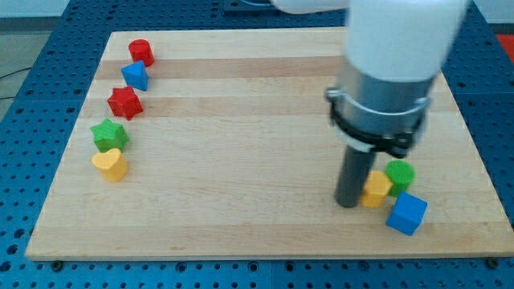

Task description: Move the arm to the bottom center

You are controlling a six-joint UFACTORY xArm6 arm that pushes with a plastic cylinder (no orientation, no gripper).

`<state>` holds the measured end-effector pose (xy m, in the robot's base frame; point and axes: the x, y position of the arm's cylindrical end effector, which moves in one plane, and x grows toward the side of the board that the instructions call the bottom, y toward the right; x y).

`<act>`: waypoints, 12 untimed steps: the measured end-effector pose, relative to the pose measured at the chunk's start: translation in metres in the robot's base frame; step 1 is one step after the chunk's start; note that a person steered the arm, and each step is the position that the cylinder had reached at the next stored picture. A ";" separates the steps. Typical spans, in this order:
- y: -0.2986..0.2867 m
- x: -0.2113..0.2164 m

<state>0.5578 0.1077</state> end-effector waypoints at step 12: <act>-0.062 -0.060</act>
<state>0.4978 0.0457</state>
